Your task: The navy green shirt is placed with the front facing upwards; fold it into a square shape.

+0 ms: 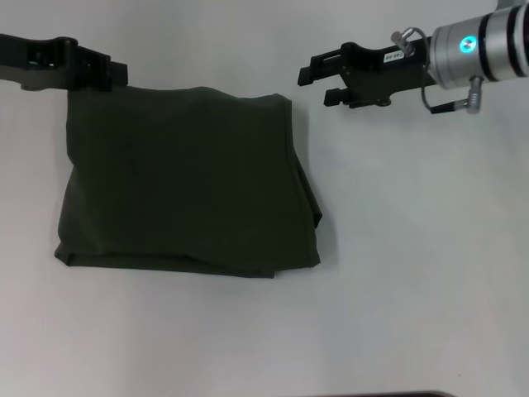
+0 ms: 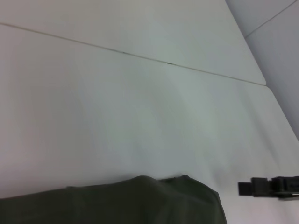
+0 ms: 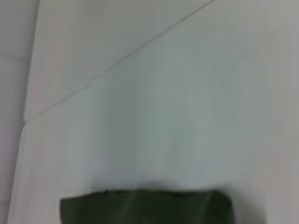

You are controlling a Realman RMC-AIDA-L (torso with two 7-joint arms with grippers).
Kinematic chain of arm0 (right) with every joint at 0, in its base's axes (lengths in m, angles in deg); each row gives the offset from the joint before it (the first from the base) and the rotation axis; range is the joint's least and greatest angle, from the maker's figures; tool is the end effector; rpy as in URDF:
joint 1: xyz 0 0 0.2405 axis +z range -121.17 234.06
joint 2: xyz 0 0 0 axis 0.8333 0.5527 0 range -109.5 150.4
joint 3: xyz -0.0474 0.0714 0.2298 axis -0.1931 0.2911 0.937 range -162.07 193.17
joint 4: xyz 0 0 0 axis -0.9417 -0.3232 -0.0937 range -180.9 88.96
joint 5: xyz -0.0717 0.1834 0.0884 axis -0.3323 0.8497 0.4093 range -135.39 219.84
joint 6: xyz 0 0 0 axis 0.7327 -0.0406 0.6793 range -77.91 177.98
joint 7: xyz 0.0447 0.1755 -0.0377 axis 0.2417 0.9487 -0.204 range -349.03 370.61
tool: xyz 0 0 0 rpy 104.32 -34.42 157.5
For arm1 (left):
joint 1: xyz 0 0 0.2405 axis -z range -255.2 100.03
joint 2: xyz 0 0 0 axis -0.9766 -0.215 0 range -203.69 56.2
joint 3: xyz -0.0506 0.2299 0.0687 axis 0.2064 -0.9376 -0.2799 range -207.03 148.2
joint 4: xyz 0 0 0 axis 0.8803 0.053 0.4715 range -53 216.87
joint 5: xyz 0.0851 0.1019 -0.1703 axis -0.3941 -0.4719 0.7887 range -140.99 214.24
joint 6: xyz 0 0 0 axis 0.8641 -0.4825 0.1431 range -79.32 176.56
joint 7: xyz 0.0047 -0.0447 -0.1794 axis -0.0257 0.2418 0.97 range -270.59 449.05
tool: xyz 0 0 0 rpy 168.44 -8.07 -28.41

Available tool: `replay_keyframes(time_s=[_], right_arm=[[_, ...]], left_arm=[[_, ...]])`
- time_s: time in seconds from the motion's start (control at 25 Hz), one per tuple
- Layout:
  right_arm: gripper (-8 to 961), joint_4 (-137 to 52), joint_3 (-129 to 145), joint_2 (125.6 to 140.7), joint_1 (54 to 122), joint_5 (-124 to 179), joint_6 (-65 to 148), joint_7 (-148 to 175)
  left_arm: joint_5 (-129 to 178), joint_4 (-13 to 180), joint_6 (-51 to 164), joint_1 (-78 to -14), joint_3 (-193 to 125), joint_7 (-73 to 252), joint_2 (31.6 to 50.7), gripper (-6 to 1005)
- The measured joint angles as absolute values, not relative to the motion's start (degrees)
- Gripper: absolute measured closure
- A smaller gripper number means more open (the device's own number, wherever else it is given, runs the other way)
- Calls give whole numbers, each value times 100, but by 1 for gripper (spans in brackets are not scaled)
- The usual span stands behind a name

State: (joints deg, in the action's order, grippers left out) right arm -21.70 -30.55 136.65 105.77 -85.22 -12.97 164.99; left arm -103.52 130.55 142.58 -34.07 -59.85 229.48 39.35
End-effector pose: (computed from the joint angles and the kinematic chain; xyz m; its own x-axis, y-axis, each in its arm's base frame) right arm 0.2204 0.4308 -0.0715 -0.0264 -0.9304 -0.3655 -0.9989 0.0100 0.0468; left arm -0.2307 0.4008 0.0415 0.3185 0.8941 0.3149 0.9460 -0.3211 -0.0450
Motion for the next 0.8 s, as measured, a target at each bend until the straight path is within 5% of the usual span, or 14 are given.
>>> replay_keyframes(time_s=[0.44,0.8], right_arm=[[311,-2502,-3034,13951,10547,-7760,-469,16770],[312,-2681,-3081,13971,10564,-7562,-422,16876]], left_arm=[[-10062,13082,14183,-3481,-5956,22876,3891,652],[-10062,13080,13994,-3517,-5956,22854,3883,651]])
